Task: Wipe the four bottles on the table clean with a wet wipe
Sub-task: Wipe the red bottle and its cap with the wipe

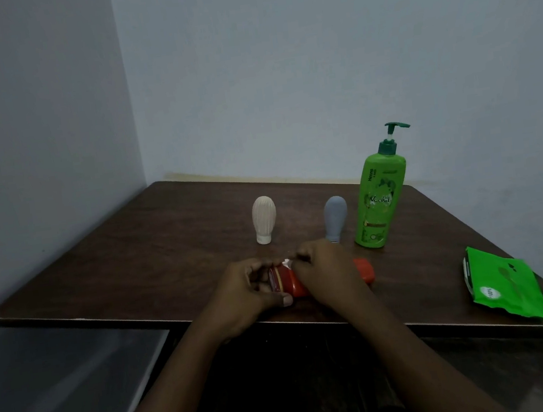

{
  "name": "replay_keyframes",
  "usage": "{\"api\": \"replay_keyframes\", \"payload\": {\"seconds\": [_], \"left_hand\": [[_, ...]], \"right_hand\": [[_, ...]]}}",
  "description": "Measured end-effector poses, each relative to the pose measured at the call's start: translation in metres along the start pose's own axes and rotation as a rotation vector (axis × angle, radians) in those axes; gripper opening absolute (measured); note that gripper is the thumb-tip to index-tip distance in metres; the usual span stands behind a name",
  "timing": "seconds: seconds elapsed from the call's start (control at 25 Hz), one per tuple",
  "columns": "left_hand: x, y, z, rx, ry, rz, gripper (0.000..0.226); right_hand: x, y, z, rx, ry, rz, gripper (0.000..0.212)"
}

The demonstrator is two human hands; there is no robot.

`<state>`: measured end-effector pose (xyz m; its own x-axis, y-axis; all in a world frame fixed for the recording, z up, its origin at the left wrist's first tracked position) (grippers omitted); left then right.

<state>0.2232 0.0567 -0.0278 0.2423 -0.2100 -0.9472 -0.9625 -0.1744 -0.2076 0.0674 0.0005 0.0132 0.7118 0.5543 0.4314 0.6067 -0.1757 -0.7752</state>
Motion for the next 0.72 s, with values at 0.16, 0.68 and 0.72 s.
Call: {"api": "replay_keyframes", "payload": {"seconds": [0.16, 0.68, 0.72], "left_hand": [[0.005, -0.001, 0.001, -0.026, -0.019, -0.025, 0.057], [0.015, 0.001, -0.004, -0.045, -0.023, -0.027, 0.056], [0.016, 0.001, -0.004, -0.052, -0.032, -0.024, 0.051]], "right_hand": [[-0.001, -0.001, -0.002, 0.042, 0.001, 0.059, 0.023], [-0.103, -0.052, 0.032, -0.073, 0.112, -0.023, 0.023], [-0.101, -0.047, 0.036, -0.111, 0.106, -0.065, 0.023]]}}
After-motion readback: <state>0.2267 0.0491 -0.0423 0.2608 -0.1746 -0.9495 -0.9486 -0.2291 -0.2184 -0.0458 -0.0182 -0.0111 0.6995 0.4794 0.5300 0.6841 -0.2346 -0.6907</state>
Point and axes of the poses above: each hand's wrist, its own z-axis away from the middle knuckle, its own y-axis out of the palm, x = y × z, the point moved 2 cm from there along -z, towards the middle knuckle, and after that the axes turned 4 degrees about -x, right-handed, at the moved point
